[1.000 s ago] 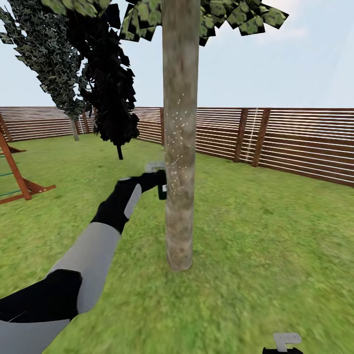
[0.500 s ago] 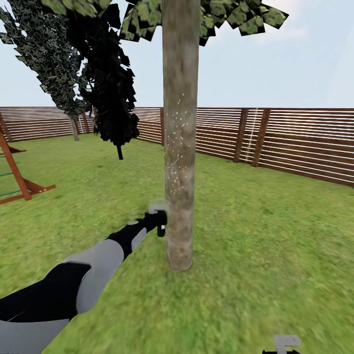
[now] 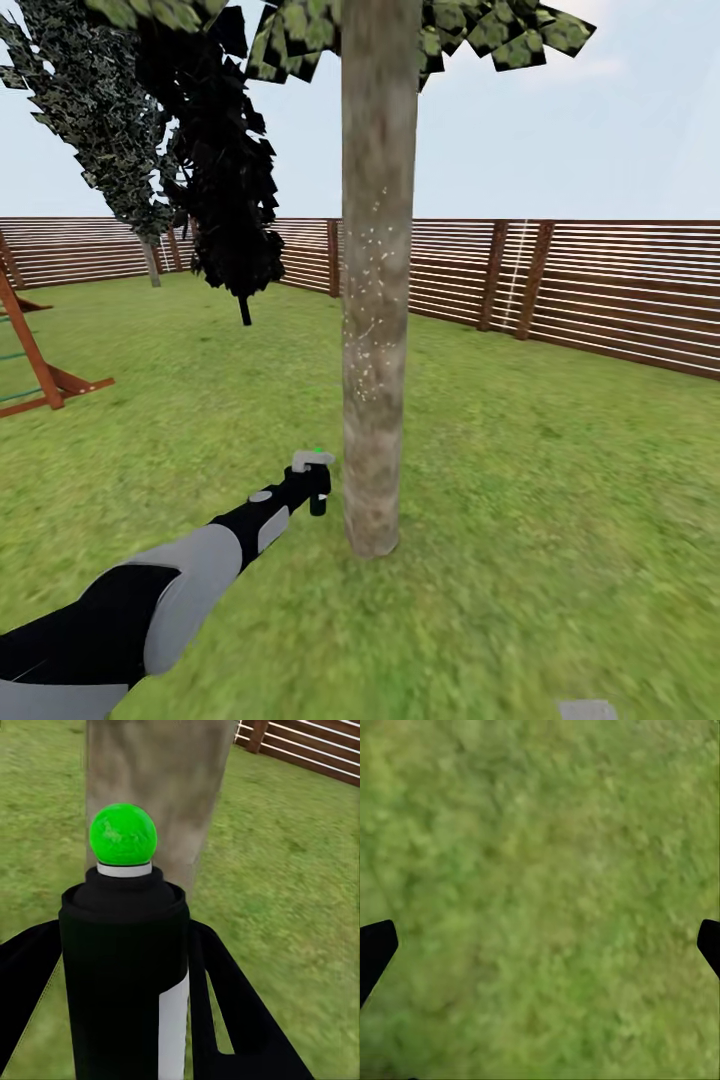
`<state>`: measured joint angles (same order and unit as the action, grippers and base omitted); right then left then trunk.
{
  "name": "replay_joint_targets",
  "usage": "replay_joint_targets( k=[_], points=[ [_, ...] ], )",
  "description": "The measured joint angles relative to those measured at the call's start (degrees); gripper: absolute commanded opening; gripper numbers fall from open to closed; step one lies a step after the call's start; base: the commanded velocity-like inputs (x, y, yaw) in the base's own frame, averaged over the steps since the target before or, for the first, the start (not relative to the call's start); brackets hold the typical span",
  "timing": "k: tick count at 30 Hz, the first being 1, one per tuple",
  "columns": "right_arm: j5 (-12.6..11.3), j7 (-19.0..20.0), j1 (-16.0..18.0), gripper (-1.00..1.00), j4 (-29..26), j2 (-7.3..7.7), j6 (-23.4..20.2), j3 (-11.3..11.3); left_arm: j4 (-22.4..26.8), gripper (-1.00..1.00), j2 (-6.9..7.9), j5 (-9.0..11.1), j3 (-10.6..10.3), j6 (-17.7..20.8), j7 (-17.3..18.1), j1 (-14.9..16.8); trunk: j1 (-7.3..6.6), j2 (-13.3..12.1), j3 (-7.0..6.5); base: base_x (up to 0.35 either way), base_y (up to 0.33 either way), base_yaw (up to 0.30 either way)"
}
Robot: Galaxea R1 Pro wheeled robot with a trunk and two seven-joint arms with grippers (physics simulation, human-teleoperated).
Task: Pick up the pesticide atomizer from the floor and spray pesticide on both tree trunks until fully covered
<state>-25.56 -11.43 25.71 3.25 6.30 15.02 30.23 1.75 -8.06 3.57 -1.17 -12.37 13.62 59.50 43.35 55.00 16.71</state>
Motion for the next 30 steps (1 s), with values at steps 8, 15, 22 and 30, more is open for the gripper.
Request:
replay_joint_targets(
  k=[8,15,22,30],
  points=[
    [0.07,-0.01,-0.12,1.0,0.0,-0.37,0.1,0.01,0.0,-1.0,-0.07,0.01,0.01,-0.02,0.0,0.0,0.0,0.0,0.0,0.16,0.187,-0.205],
    [0.07,-0.01,-0.13,1.0,0.0,-0.49,0.1,0.01,0.0,-1.0,-0.06,-0.02,0.01,-0.03,0.0,0.0,0.0,0.0,0.0,-0.017,0.148,-0.135],
    [0.12,0.0,-0.13,1.0,0.0,-0.5,0.1,0.01,0.0,-1.0,-0.05,-0.01,0.01,-0.03,0.0,0.0,0.0,0.0,-0.07,0.044,0.342,-0.155],
    [0.16,0.0,-0.13,1.0,0.0,-0.53,0.1,0.01,0.0,-1.0,-0.05,-0.03,0.01,-0.03,0.08,0.0,0.0,0.0,-0.18,0.16,0.331,-0.182]
  ],
)
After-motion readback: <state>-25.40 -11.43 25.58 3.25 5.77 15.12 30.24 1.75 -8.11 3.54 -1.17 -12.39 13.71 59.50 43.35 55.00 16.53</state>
